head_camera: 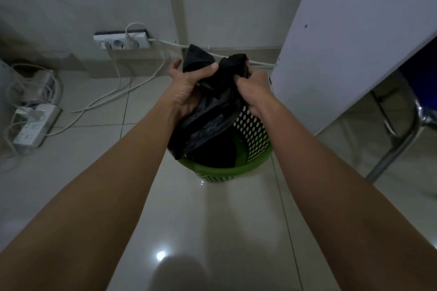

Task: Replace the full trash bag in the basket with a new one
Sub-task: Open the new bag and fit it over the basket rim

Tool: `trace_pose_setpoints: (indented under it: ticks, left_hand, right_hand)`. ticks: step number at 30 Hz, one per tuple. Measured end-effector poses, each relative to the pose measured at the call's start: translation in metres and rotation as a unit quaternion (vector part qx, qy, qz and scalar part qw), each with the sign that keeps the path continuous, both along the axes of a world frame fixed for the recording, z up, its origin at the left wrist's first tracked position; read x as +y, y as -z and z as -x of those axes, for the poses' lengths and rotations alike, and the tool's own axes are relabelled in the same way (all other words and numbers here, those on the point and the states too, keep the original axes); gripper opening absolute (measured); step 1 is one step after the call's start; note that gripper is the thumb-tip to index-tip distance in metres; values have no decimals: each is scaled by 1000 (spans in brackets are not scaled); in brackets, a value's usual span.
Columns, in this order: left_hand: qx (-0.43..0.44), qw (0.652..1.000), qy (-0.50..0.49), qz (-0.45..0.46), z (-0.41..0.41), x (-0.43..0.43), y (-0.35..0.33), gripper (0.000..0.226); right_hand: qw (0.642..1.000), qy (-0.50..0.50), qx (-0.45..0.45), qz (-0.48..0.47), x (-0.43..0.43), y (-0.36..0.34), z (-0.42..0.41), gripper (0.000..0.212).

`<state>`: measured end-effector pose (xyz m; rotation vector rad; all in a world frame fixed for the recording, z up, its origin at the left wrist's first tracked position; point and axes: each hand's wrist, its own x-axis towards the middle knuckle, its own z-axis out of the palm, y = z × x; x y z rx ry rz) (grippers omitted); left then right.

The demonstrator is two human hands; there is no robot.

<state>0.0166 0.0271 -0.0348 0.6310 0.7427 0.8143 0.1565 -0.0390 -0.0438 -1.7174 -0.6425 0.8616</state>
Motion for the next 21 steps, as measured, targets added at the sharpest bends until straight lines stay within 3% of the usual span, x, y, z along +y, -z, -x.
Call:
trace_pose_setpoints:
  ticks: [4, 7, 10, 13, 14, 16, 18, 21]
  left_hand:
    - [-15, 993, -112, 43, -6, 22, 19, 60]
    - [-6, 989, -139, 41, -2, 36, 19, 79]
    - [104, 990, -16, -92, -3, 10, -2, 79]
    - [238, 944, 131, -187, -3, -3, -6, 101]
    - [269, 925, 168, -210, -2, -2, -6, 92]
    - [314, 899, 182, -244, -2, -2, -8, 47]
    - [321, 897, 160, -257, -1, -4, -12, 12]
    - [306, 908, 107, -265, 4, 0, -11, 12]
  right_hand:
    - [996, -57, 62, -43, -12, 15, 4, 30]
    - [989, -102, 96, -53, -17, 15, 5, 29]
    - [989, -100, 87, -66, -16, 11, 3, 29]
    - [977, -119, 149, -96, -18, -4, 5, 34]
    - [972, -124, 169, -103, -21, -9, 6, 35]
    - [972, -120, 171, -111, -22, -13, 8, 34]
    - [981, -74, 137, -112, -20, -12, 10, 29]
    - [992, 17, 74, -101, -18, -10, 6, 14]
